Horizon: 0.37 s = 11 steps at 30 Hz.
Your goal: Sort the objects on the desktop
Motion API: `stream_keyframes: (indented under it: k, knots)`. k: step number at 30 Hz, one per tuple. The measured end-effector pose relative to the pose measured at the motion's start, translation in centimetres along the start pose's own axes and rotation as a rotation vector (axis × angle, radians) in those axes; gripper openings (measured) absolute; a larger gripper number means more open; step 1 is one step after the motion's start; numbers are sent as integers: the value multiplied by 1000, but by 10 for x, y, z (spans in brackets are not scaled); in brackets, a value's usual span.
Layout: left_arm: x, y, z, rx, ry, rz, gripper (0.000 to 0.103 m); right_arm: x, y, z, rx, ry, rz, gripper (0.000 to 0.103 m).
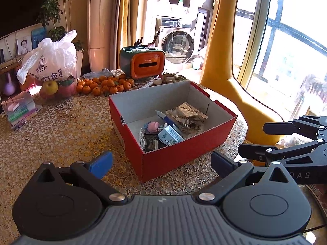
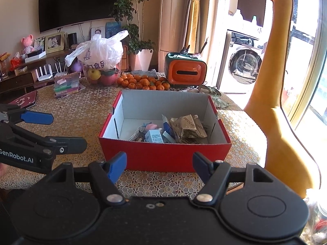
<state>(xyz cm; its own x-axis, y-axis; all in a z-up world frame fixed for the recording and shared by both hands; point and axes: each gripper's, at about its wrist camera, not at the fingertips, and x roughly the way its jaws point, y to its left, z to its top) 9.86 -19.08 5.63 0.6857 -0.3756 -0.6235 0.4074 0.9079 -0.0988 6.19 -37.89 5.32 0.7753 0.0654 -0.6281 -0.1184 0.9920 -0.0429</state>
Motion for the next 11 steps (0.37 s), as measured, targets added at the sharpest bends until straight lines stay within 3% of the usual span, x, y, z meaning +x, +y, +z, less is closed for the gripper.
stream_keyframes:
  k: [11]
  knots:
    - [-8, 6, -4, -5, -5, -37, 103, -1, 4, 1, -1, 8, -8, 71]
